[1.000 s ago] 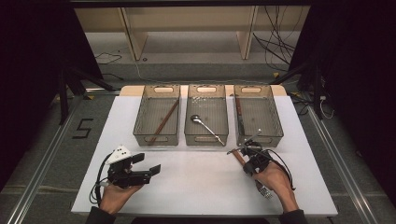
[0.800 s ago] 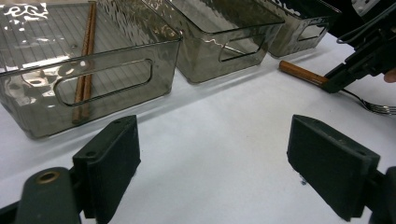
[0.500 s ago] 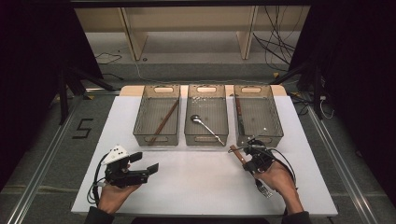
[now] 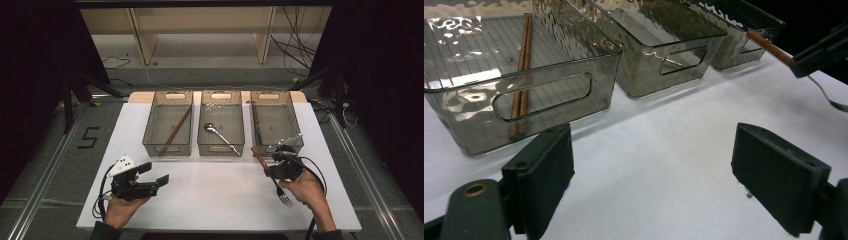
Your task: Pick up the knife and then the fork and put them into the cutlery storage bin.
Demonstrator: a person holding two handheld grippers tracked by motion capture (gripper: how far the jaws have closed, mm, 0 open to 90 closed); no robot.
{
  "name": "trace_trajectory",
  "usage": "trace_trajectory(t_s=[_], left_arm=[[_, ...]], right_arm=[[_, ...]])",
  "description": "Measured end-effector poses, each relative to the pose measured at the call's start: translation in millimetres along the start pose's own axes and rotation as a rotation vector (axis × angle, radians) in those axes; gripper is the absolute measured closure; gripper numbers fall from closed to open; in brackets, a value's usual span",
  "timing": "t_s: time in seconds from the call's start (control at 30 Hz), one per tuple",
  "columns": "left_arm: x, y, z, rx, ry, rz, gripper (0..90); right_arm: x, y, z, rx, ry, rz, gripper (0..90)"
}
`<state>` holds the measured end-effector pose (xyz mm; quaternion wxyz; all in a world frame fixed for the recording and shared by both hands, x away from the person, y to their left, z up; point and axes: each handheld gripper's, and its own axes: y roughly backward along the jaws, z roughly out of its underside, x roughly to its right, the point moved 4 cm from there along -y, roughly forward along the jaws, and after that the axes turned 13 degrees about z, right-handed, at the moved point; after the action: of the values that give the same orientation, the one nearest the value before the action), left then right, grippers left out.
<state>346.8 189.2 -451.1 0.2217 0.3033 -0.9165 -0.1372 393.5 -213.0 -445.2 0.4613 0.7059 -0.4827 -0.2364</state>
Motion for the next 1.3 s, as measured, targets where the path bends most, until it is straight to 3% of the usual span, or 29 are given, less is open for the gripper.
trace_trajectory(t_s=[0.23,0.57,1.03,1.3], left_arm=[[1.2,5.5,-1.9,0.017,-0.013,0.0,16.7],[-1.7,13.3,0.0,0.041,-0.013,-0.004,16.7],[-0.4,13.9,1.3,0.04,-0.036,-0.015,16.7],[0.4,12.7,2.2,0.042,-0.046,-0.006,16.6]], right_arm=[[14.0,22.6,-19.1,0.073,-0.024,0.005,77.9],[40.4,34.8,-57.0,0.157,-0.137,0.001,77.8],[70.8,36.0,-107.4,0.234,-0.259,0.015,77.8],[85.9,21.2,-127.0,0.231,-0.312,0.026,77.7]])
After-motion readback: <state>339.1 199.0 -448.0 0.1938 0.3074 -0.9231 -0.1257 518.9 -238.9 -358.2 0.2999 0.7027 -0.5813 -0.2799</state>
